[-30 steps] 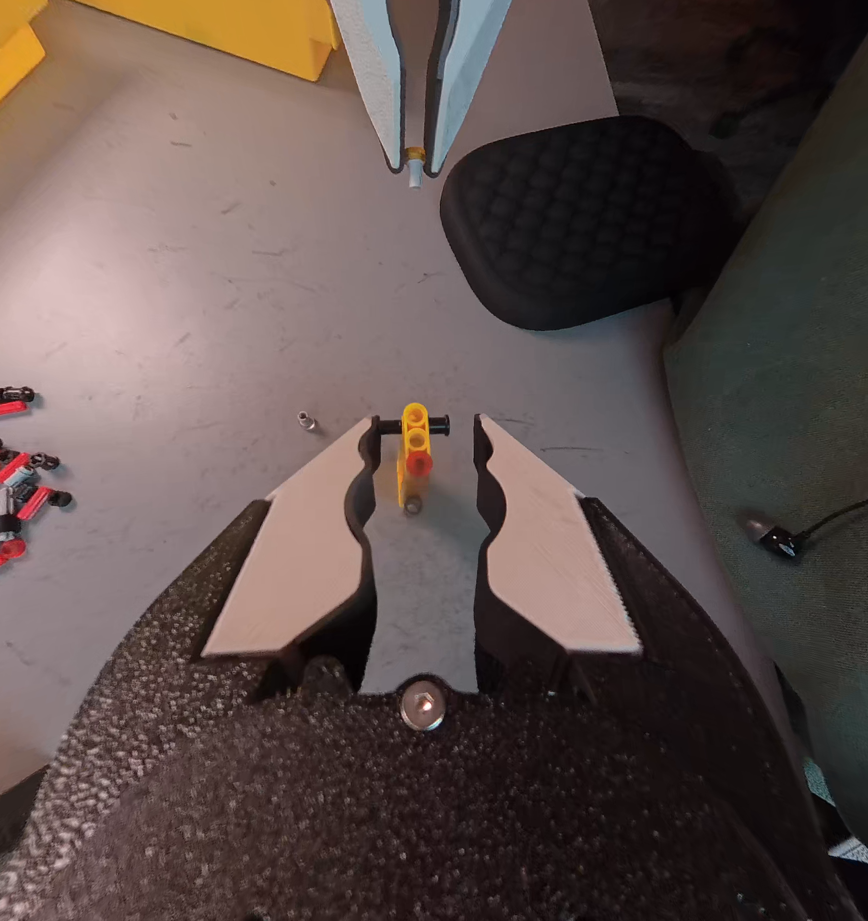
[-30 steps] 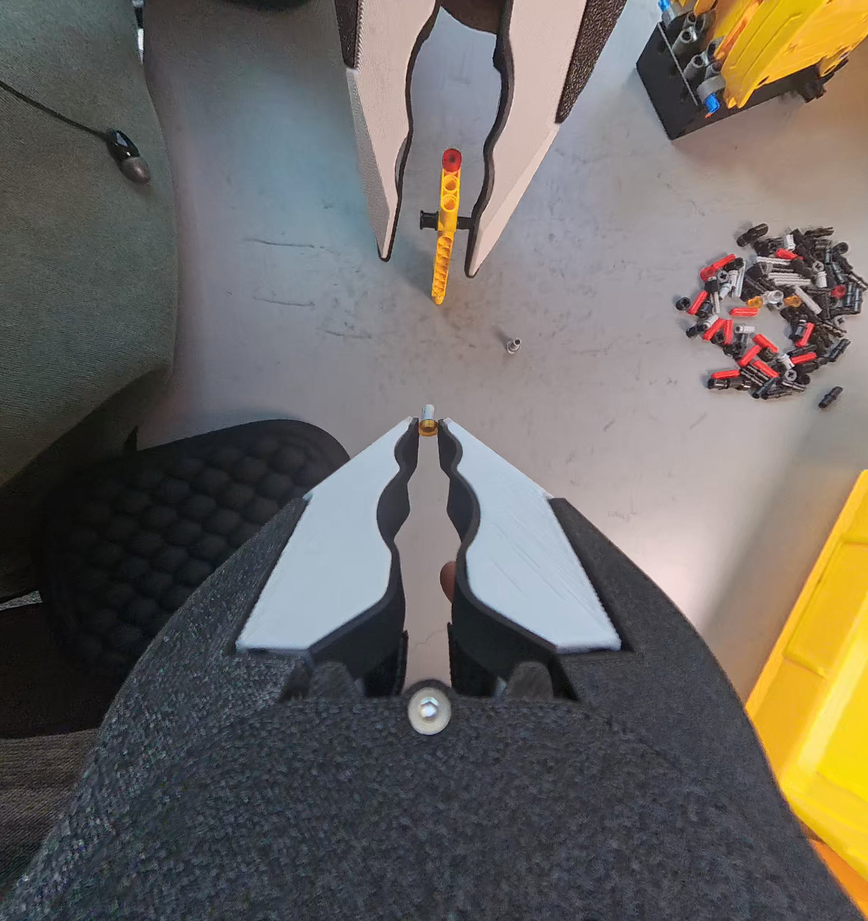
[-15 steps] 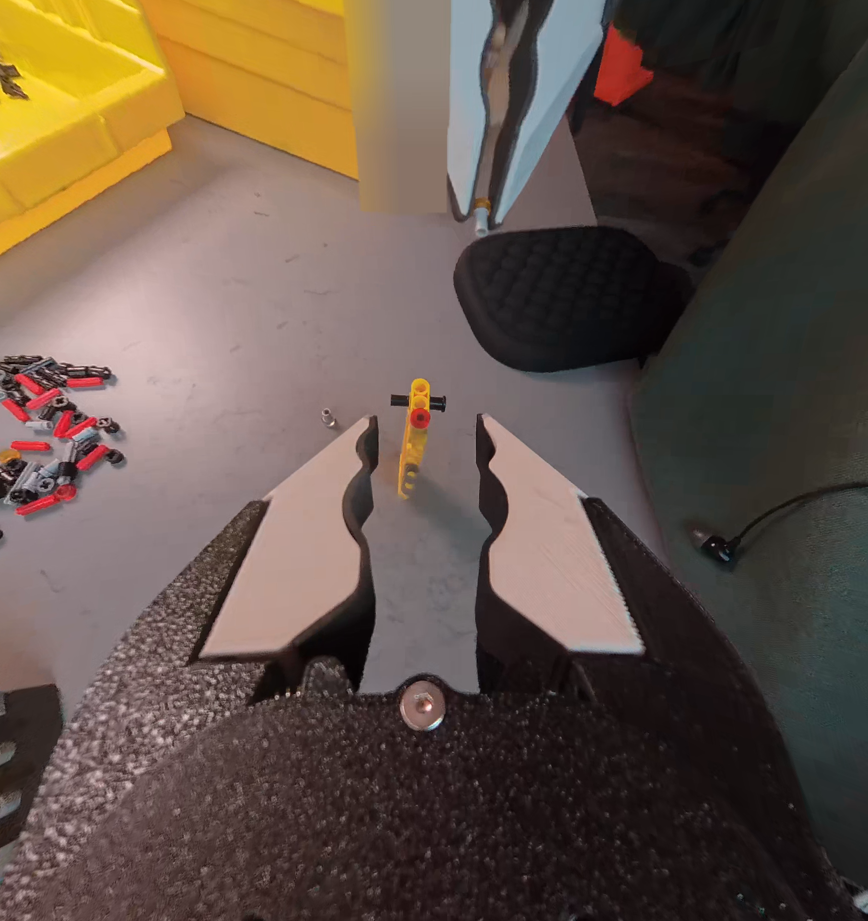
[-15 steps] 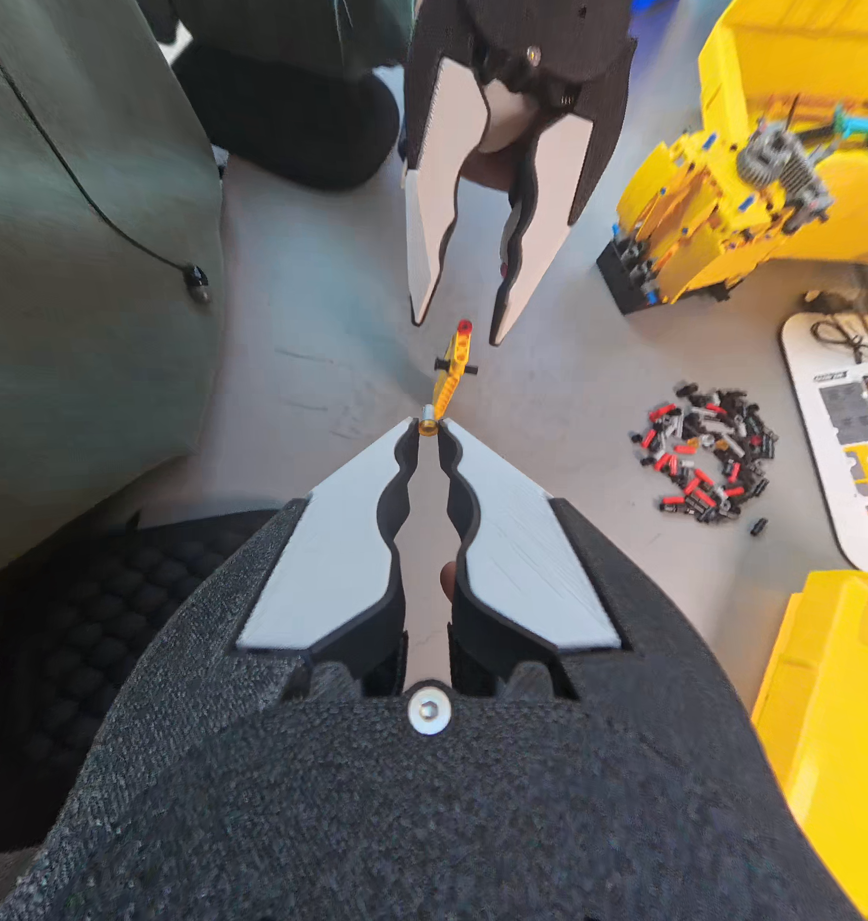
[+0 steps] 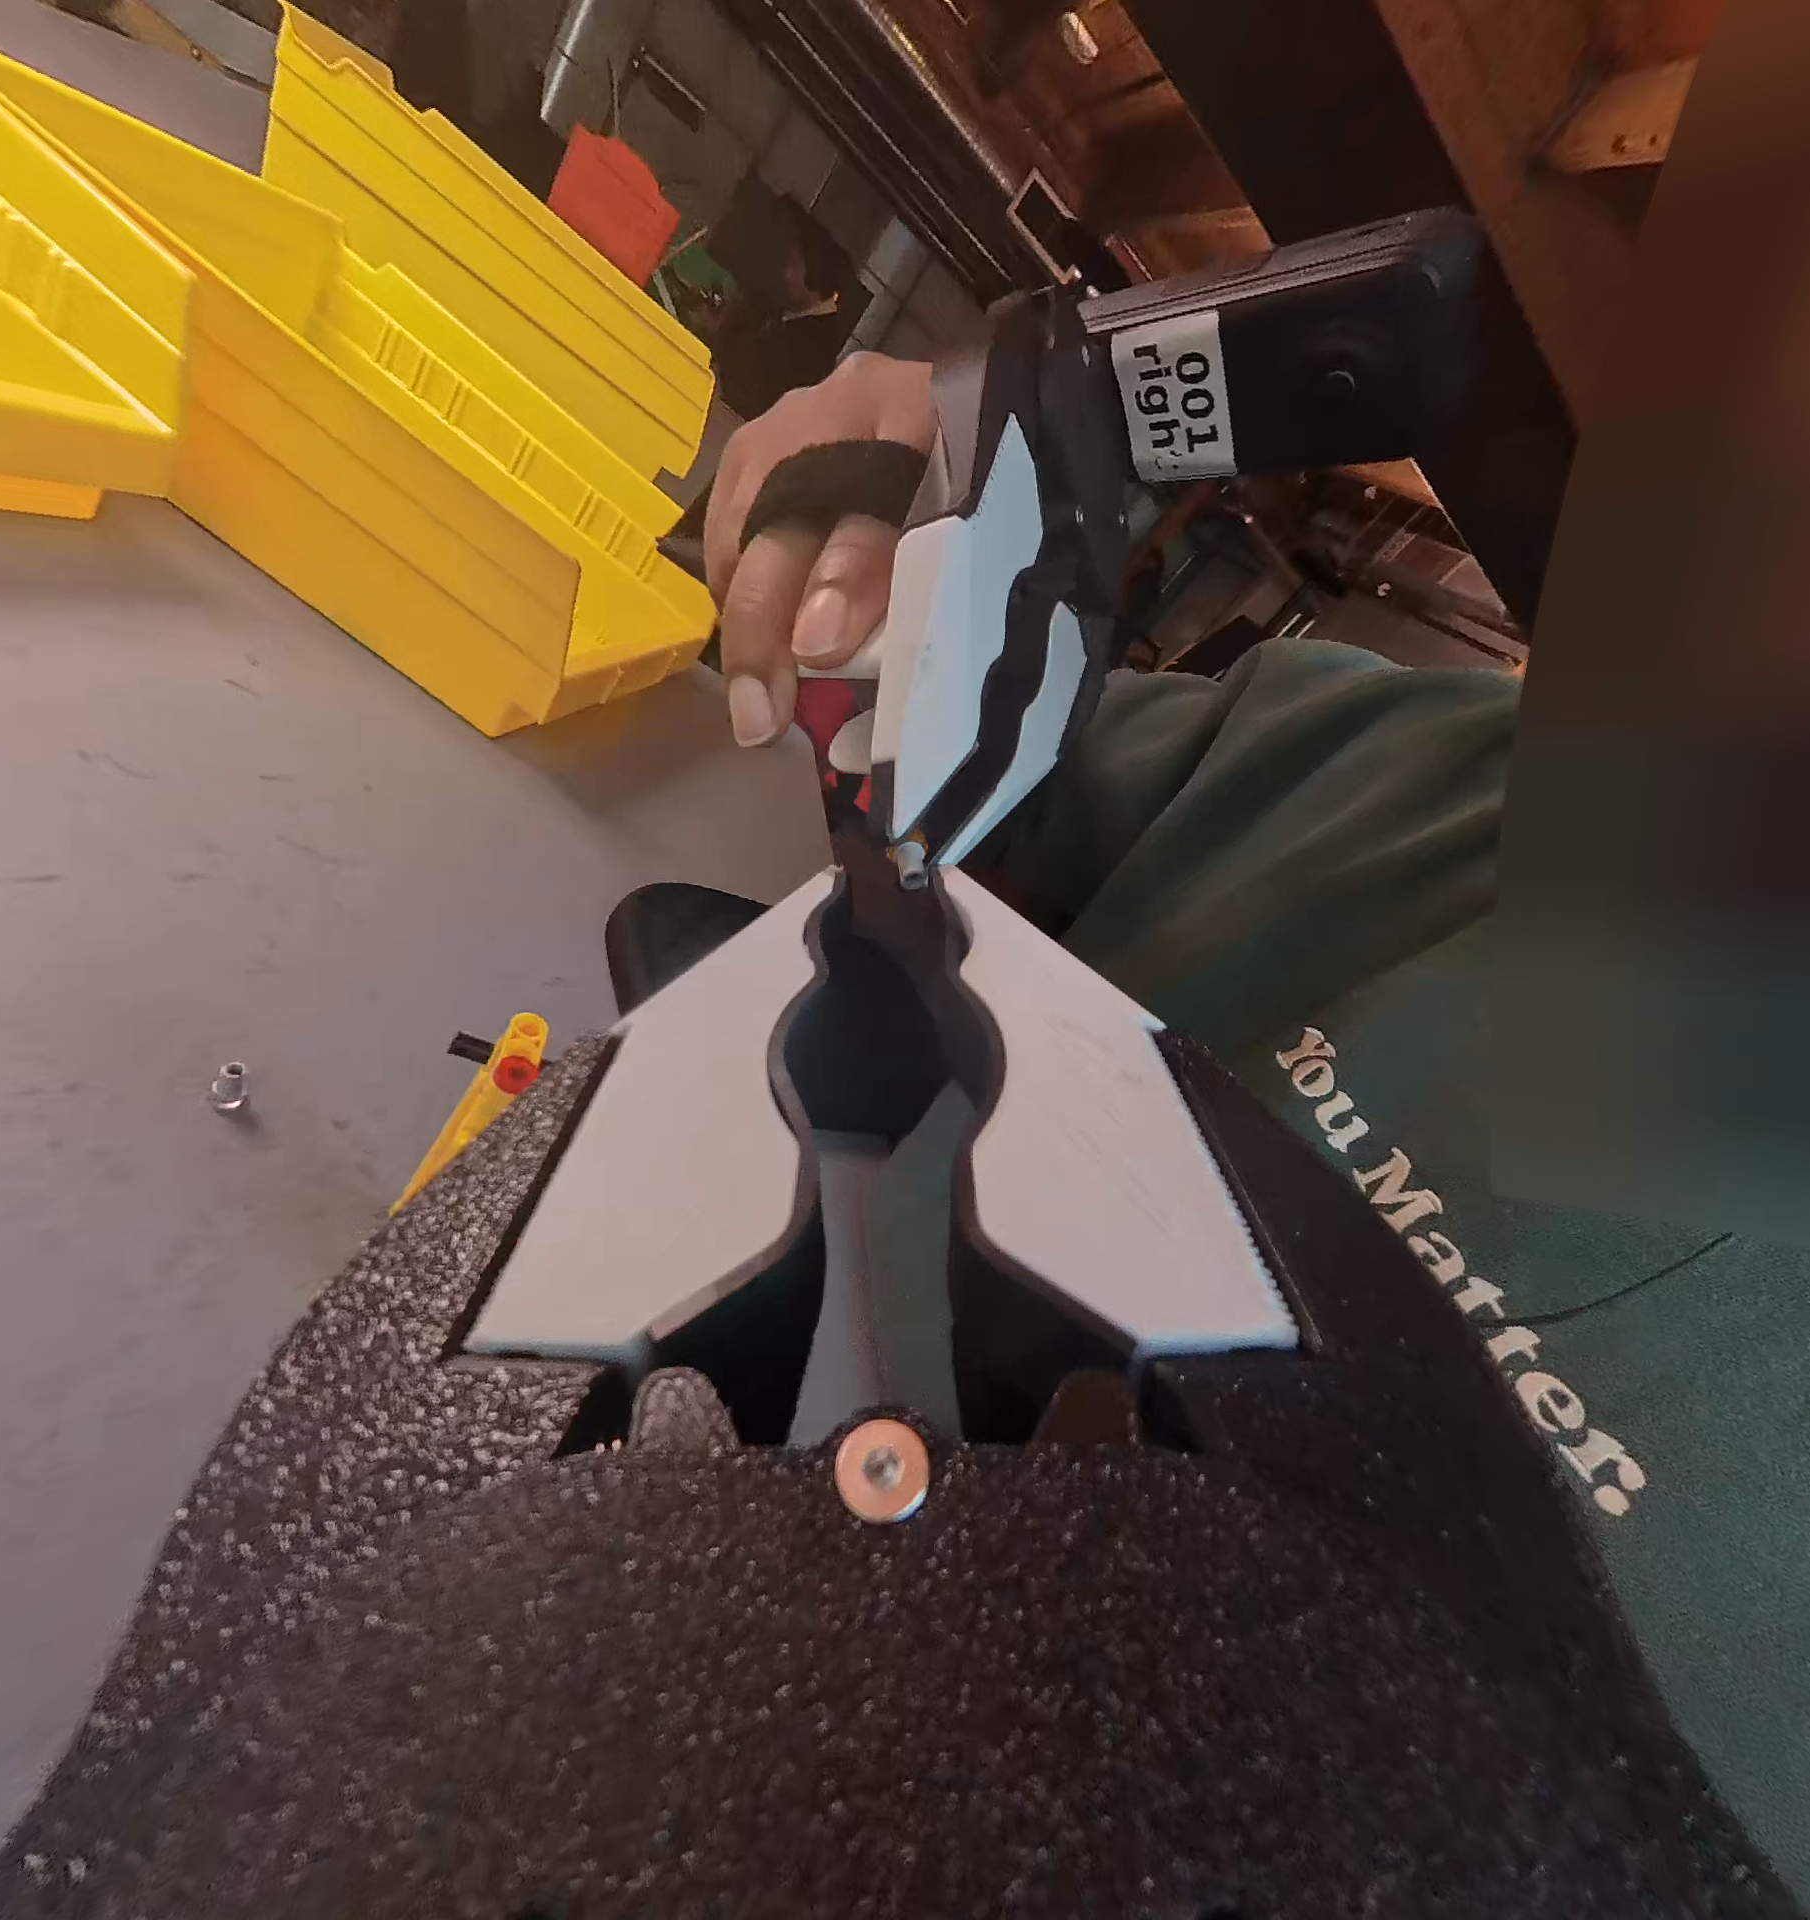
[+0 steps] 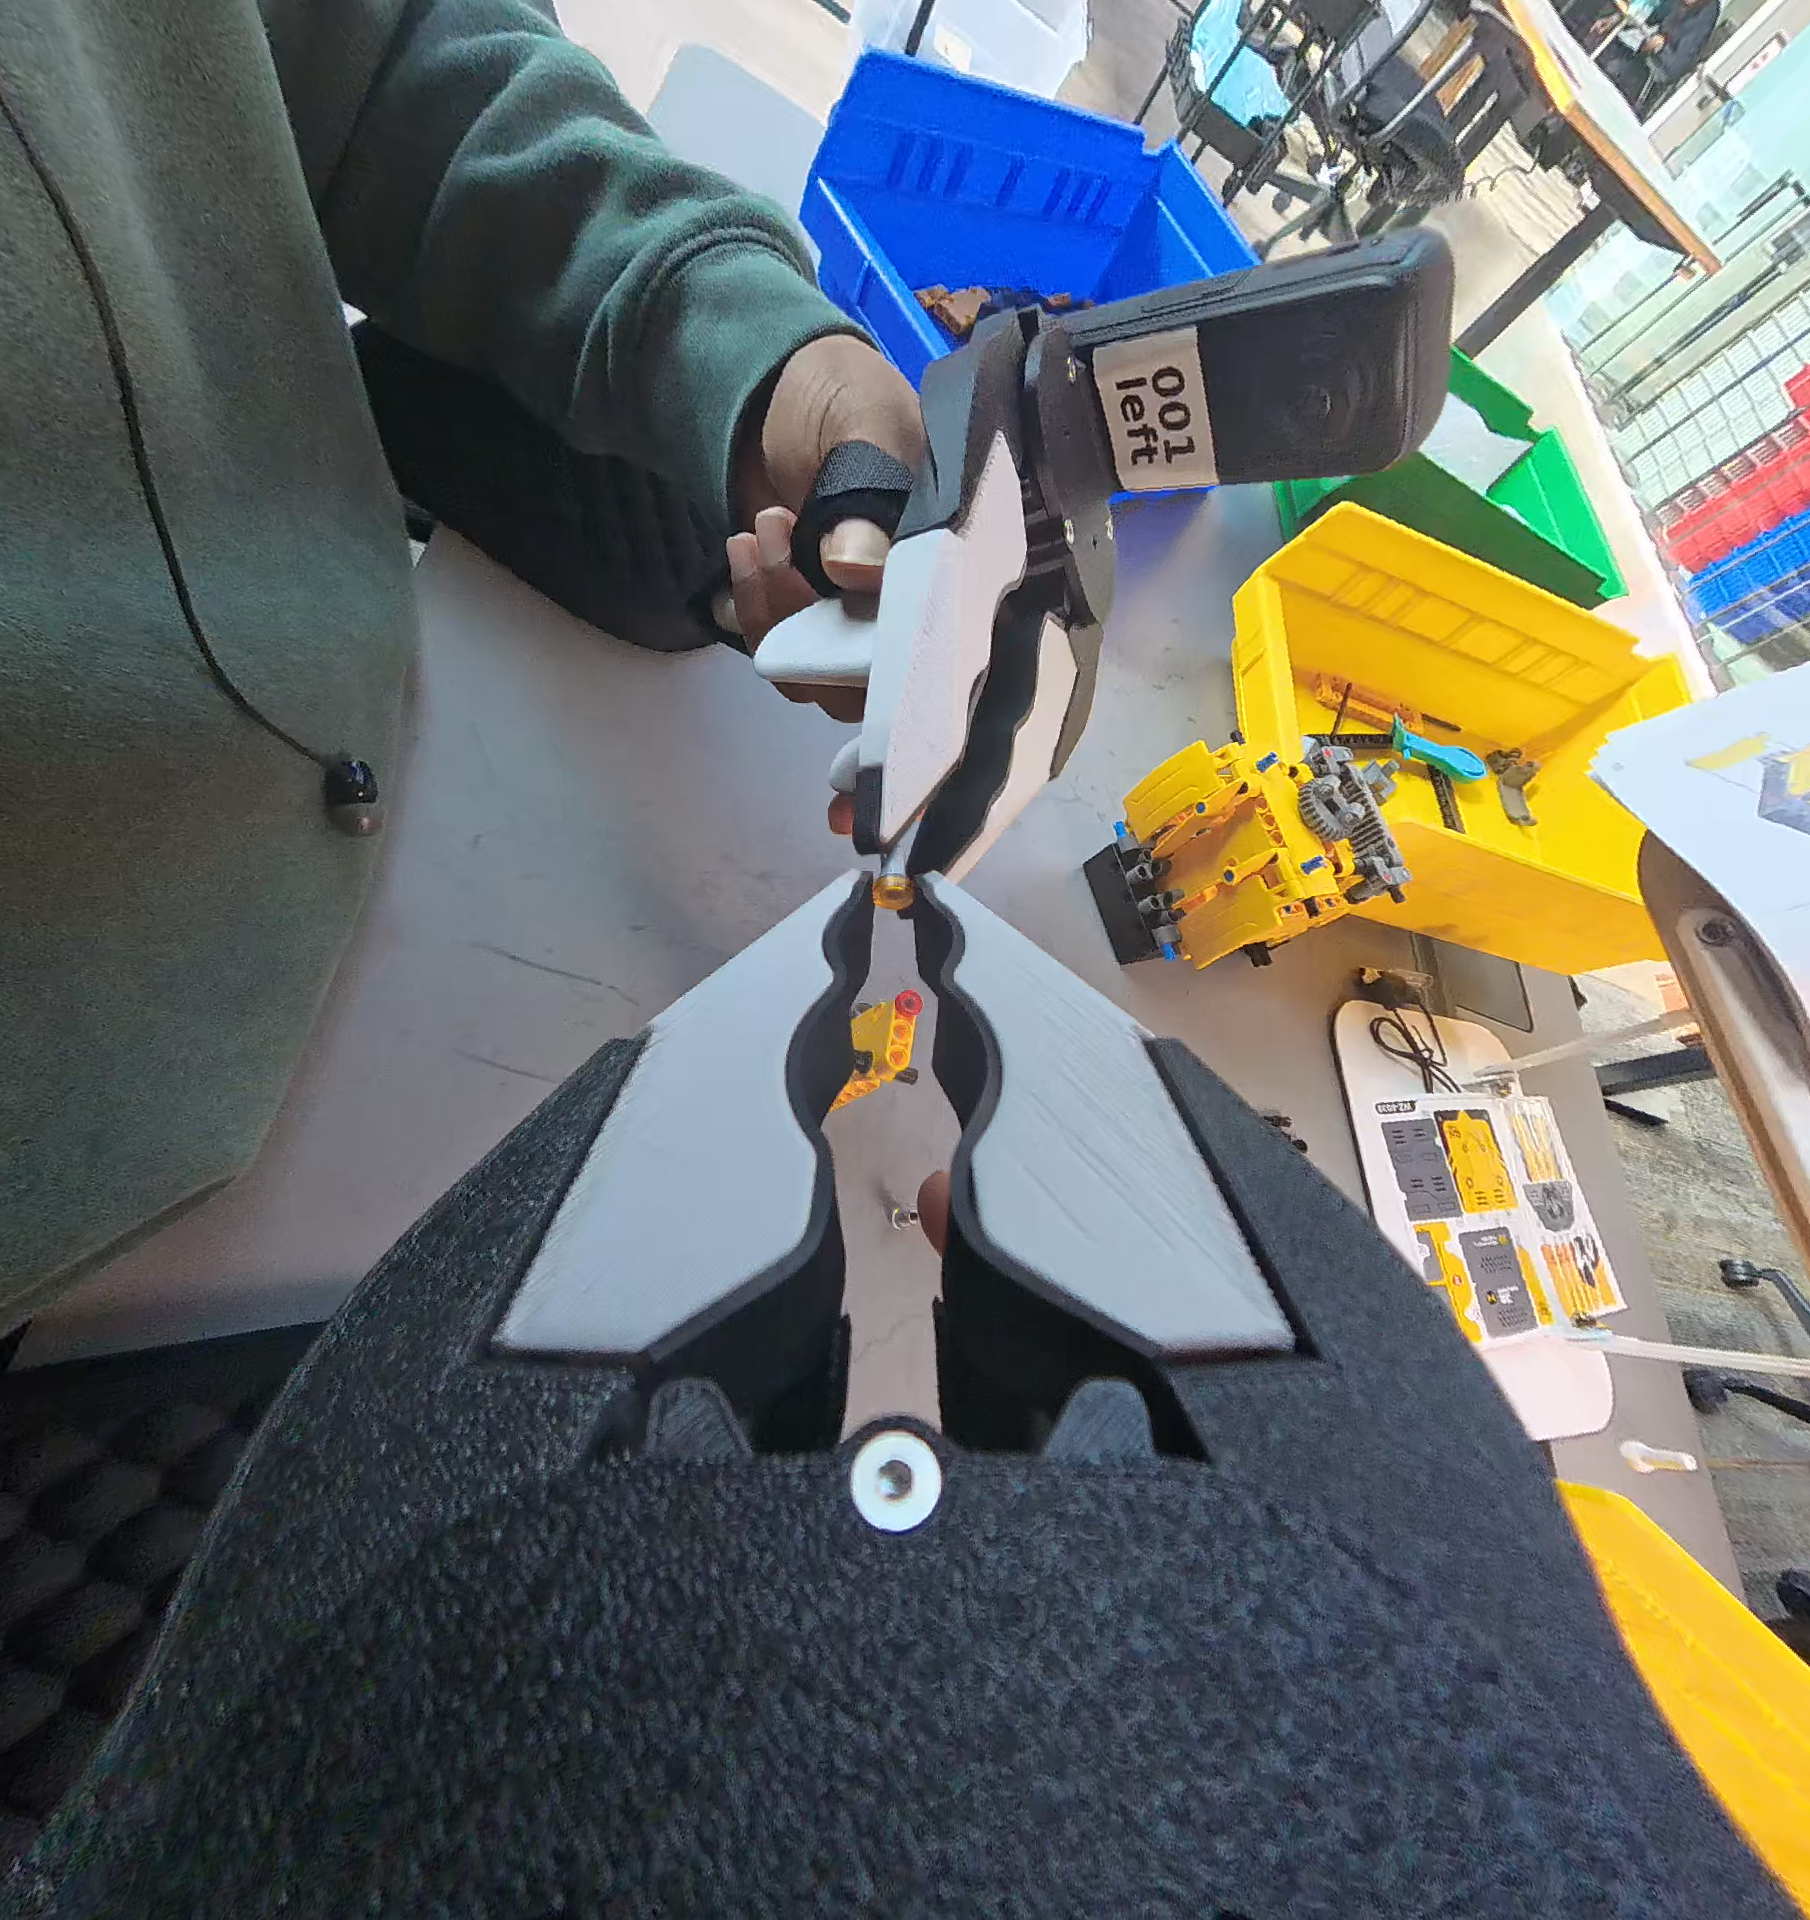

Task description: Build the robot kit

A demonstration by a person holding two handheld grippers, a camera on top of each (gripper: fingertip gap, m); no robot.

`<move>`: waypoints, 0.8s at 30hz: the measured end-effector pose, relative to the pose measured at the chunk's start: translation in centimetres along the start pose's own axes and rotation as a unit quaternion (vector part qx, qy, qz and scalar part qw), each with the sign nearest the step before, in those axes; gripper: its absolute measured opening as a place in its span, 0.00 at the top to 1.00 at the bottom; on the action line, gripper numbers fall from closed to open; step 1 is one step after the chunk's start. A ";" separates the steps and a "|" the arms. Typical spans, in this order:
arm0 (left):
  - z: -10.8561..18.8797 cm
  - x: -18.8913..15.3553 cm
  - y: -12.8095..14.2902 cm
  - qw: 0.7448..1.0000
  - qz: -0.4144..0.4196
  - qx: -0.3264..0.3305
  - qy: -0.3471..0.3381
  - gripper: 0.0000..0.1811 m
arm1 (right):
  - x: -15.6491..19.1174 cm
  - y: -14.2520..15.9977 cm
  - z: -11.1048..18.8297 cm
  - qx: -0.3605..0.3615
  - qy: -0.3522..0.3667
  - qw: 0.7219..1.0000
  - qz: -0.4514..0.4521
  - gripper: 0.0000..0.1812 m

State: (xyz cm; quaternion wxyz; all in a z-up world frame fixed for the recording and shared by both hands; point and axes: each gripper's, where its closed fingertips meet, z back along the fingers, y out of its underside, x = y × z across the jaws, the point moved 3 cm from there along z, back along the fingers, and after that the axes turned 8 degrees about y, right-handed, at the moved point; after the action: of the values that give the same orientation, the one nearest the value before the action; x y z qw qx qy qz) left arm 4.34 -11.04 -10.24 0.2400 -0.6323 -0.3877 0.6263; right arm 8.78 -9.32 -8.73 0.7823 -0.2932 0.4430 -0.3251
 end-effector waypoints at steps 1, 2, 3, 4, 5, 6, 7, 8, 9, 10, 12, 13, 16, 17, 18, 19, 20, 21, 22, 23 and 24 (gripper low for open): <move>-0.1 -0.1 0.1 1.000 0.004 0.000 0.007 0.93 | 0.1 0.0 -0.1 0.002 0.000 1.000 0.002 0.96; -0.2 -0.1 0.2 1.000 0.006 0.001 0.011 0.94 | 0.1 -0.1 -0.1 0.000 0.002 1.000 0.004 0.96; -0.2 -0.2 0.2 1.000 0.006 0.002 0.013 0.95 | 0.1 -0.1 -0.1 0.001 0.002 1.000 0.004 0.96; -0.2 -0.3 0.2 1.000 0.006 0.000 0.018 0.97 | 0.1 -0.1 -0.2 0.002 0.004 1.000 0.006 0.96; -0.2 -0.3 0.1 1.000 0.008 -0.003 0.023 0.98 | 0.0 -0.1 -0.1 -0.001 0.008 1.000 0.007 0.96; -0.2 -0.4 0.0 0.999 0.012 -0.007 0.029 0.98 | 0.0 -0.2 -0.1 -0.006 0.009 1.000 0.004 0.96; -0.2 -0.5 0.0 0.999 0.016 -0.011 0.039 0.98 | 0.0 -0.3 -0.1 -0.011 0.008 1.000 0.002 0.96; -0.2 -0.7 0.0 0.998 0.022 -0.017 0.052 0.98 | 0.0 -0.5 0.0 -0.020 0.010 1.000 0.002 0.96; -0.1 -0.9 -0.1 0.997 0.030 -0.025 0.069 0.98 | 0.1 -0.8 0.1 -0.034 0.013 0.999 0.003 0.96; -0.1 -1.1 -0.1 0.995 0.039 -0.033 0.088 0.98 | 0.1 -1.1 0.2 -0.047 0.015 0.999 0.004 0.96; -0.1 -1.5 -0.1 0.991 0.047 -0.041 0.117 0.98 | 0.3 -1.5 0.3 -0.066 0.013 0.998 0.005 0.96; -0.2 -1.8 0.0 0.989 0.048 -0.043 0.129 0.98 | 0.5 -1.7 0.4 -0.074 0.009 0.997 0.002 0.96; -0.3 -2.3 -0.1 0.985 0.055 -0.050 0.156 0.99 | 0.6 -2.3 0.7 -0.092 0.004 0.996 0.001 0.96; -0.3 -2.4 -0.1 0.984 0.058 -0.052 0.162 0.99 | 0.6 -2.4 0.7 -0.095 0.005 0.996 0.003 0.96; -0.3 -2.5 -0.1 0.983 0.060 -0.053 0.166 0.99 | 0.6 -2.5 0.7 -0.095 0.005 0.995 0.004 0.96; -0.2 -2.5 -0.1 0.982 0.062 -0.055 0.170 0.99 | 0.6 -2.5 0.7 -0.096 0.004 0.995 0.004 0.96; -0.2 -2.5 -0.1 0.981 0.064 -0.055 0.172 0.99 | 0.6 -2.6 0.7 -0.095 0.001 0.995 0.004 0.96; -0.2 -2.4 0.0 0.982 0.065 -0.054 0.171 0.98 | 0.7 -2.5 0.6 -0.087 -0.006 0.996 0.005 0.96; -0.2 -2.3 0.1 0.982 0.067 -0.054 0.169 0.99 | 0.7 -2.4 0.5 -0.078 -0.010 0.997 0.007 0.96; -0.1 -2.2 0.0 0.982 0.070 -0.060 0.168 0.98 | 0.5 -2.4 0.4 -0.070 -0.008 0.997 0.010 0.96; 0.2 -1.9 -0.2 0.982 0.070 -0.067 0.159 0.98 | 0.2 -2.2 0.2 -0.059 0.000 0.998 0.006 0.97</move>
State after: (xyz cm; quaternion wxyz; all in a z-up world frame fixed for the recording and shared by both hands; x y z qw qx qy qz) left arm 4.28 -12.44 -8.97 0.2114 -0.7642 -0.3405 0.5052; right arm 8.45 -10.80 -7.04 0.7657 -0.3365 0.4631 -0.2933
